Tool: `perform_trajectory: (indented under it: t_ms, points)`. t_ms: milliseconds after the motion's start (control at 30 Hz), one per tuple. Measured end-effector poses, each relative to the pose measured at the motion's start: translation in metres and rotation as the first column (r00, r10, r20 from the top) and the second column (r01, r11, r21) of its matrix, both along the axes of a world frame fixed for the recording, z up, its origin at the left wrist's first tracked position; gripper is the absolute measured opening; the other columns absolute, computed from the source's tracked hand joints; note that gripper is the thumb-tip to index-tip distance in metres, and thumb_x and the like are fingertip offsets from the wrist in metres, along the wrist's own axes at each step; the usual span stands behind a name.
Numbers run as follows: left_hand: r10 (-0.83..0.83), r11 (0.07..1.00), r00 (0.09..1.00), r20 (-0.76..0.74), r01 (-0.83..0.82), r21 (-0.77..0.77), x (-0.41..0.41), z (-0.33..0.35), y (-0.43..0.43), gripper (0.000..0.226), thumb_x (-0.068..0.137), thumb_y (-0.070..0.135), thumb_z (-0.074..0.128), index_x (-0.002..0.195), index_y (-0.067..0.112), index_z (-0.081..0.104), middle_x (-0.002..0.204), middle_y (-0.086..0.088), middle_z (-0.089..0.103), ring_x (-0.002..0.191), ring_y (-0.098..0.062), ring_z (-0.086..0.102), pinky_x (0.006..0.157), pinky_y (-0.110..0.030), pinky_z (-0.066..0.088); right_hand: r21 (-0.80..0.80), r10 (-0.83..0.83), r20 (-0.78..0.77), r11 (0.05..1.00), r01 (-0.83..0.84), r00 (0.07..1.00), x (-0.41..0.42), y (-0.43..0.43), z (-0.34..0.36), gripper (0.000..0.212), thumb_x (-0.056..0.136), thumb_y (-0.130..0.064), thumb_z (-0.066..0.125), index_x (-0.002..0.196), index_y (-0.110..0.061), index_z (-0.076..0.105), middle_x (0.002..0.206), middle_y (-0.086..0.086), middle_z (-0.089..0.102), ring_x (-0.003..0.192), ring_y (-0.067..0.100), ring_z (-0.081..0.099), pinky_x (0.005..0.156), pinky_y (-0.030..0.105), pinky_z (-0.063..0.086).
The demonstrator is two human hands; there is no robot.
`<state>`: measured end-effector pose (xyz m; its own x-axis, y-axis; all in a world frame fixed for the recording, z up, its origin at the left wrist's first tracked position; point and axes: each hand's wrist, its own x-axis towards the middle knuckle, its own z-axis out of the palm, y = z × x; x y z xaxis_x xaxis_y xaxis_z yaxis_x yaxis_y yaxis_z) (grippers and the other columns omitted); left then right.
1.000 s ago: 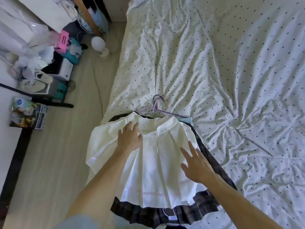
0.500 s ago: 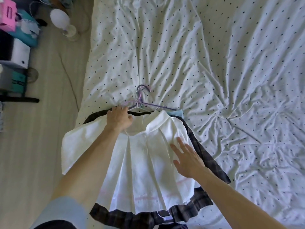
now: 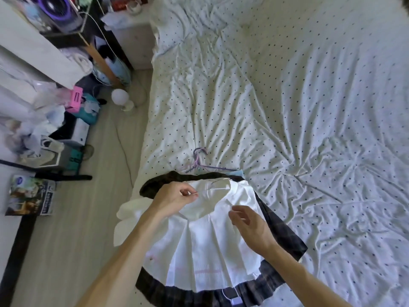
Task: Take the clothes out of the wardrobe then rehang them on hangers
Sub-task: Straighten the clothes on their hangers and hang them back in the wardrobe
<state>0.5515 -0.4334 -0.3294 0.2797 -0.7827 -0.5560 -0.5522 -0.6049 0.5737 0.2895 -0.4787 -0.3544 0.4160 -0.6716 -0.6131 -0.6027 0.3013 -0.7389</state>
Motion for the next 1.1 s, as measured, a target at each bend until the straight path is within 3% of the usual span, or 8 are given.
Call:
perform_trajectory:
  t_ms: [167, 300, 433, 567, 733, 867, 967, 1100]
  points:
    - [-0.218, 0.976, 0.975, -0.046, 0.219, 0.013, -0.081, 0.071, 0.002, 0.002, 0.083, 0.039, 0.075, 0.084, 0.04, 0.075, 0.076, 0.023, 0.069, 0.057, -0.002, 0.067, 0.058, -0.011, 0.043, -0.011, -0.245, 0.272, 0.966, 0.258, 0.93, -0.017, 0.01, 0.069, 0.027, 0.094, -0.047, 0.061, 0.117, -0.034, 0.058, 0.097, -0.005, 0.076, 0.08, 0.01, 0.075, 0.08, 0.038, 0.057]
    - [-0.322, 0.947, 0.936, -0.144, 0.319, -0.043, -0.155, 0.116, -0.022, 0.011, 0.081, 0.038, 0.075, 0.089, 0.032, 0.079, 0.077, 0.014, 0.074, 0.061, -0.007, 0.07, 0.061, -0.013, 0.05, -0.124, -0.389, 0.342, 0.884, 0.452, 0.855, -0.079, 0.009, 0.103, 0.026, 0.097, -0.046, 0.052, 0.101, -0.025, 0.067, 0.091, -0.005, 0.075, 0.08, 0.008, 0.073, 0.075, 0.035, 0.058]
    - [-0.482, 0.876, 0.844, -0.237, 0.464, -0.129, -0.246, 0.161, -0.055, 0.018, 0.087, 0.038, 0.072, 0.099, 0.027, 0.079, 0.087, 0.008, 0.076, 0.08, -0.015, 0.073, 0.074, -0.026, 0.06, -0.153, -0.525, 0.443, 0.754, 0.638, 0.726, -0.176, 0.003, 0.136, 0.036, 0.091, -0.05, 0.05, 0.1, -0.019, 0.066, 0.093, 0.0, 0.076, 0.081, 0.014, 0.074, 0.072, 0.031, 0.056]
    - [-0.644, 0.762, 0.742, -0.185, 0.598, -0.249, -0.35, 0.212, -0.086, 0.016, 0.095, 0.039, 0.064, 0.106, 0.034, 0.074, 0.095, 0.014, 0.075, 0.085, -0.004, 0.071, 0.081, -0.022, 0.056, -0.234, -0.615, 0.522, 0.564, 0.792, 0.591, -0.287, 0.006, 0.178, 0.033, 0.093, -0.047, 0.049, 0.1, -0.019, 0.065, 0.091, 0.001, 0.075, 0.079, 0.02, 0.074, 0.067, 0.026, 0.055]
    - [-0.78, 0.573, 0.626, 0.01, 0.72, -0.392, -0.483, 0.27, -0.103, 0.016, 0.097, 0.039, 0.06, 0.107, 0.039, 0.072, 0.094, 0.021, 0.072, 0.091, 0.004, 0.066, 0.08, -0.017, 0.053, -0.395, -0.681, 0.523, 0.34, 0.853, 0.513, -0.417, 0.03, 0.225, 0.019, 0.1, -0.037, 0.047, 0.097, -0.024, 0.06, 0.095, -0.003, 0.071, 0.073, 0.019, 0.074, 0.067, 0.033, 0.059]
    - [-0.862, 0.381, 0.493, 0.122, 0.787, -0.486, -0.586, 0.307, -0.09, 0.023, 0.096, 0.04, 0.062, 0.117, 0.038, 0.069, 0.099, 0.023, 0.067, 0.094, 0.005, 0.064, 0.082, -0.015, 0.052, -0.527, -0.714, 0.486, 0.221, 0.82, 0.504, -0.511, 0.063, 0.257, 0.012, 0.102, -0.03, 0.05, 0.094, -0.032, 0.06, 0.098, -0.017, 0.072, 0.067, 0.012, 0.071, 0.059, 0.015, 0.048]
    - [-0.898, 0.24, 0.407, 0.166, 0.771, -0.59, -0.662, 0.331, -0.071, 0.035, 0.094, 0.037, 0.065, 0.129, 0.036, 0.061, 0.108, 0.017, 0.065, 0.093, 0.004, 0.063, 0.08, -0.011, 0.048, -0.574, -0.744, 0.464, 0.161, 0.803, 0.48, -0.572, 0.09, 0.283, 0.009, 0.1, -0.033, 0.056, 0.093, -0.034, 0.062, 0.099, -0.019, 0.074, 0.066, 0.011, 0.069, 0.063, 0.017, 0.05]
    - [-0.902, 0.027, 0.321, 0.288, 0.708, -0.706, -0.753, 0.356, -0.043, 0.05, 0.092, 0.035, 0.068, 0.139, 0.035, 0.052, 0.126, 0.01, 0.055, 0.108, -0.004, 0.058, 0.093, -0.022, 0.047, -0.647, -0.778, 0.394, 0.143, 0.749, 0.489, -0.641, 0.128, 0.305, 0.013, 0.098, -0.034, 0.06, 0.088, -0.03, 0.066, 0.089, -0.02, 0.075, 0.064, 0.0, 0.066, 0.061, 0.009, 0.047]
